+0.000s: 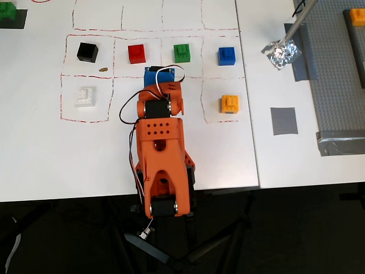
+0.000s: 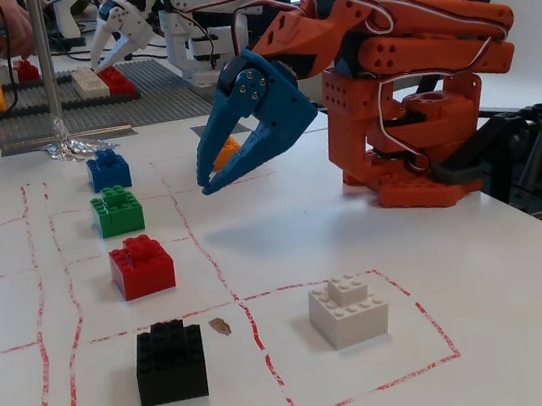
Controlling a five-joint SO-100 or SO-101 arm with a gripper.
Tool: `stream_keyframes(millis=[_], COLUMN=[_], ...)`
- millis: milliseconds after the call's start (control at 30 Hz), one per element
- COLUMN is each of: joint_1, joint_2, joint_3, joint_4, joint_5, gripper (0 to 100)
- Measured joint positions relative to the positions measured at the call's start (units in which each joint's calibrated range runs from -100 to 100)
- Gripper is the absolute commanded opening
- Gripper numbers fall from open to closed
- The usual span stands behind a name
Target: Grab the block and put it in the grey marker
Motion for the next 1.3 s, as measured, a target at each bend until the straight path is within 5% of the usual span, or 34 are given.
stream_keyframes(millis=[967, 1300], joint_1=[0.0, 0.0], joint_2=[0.0, 4.47], joint_3=[0.0, -1.08], joint_4=[0.0, 0.0], joint_5=[-0.05, 5.71], gripper=[0, 0])
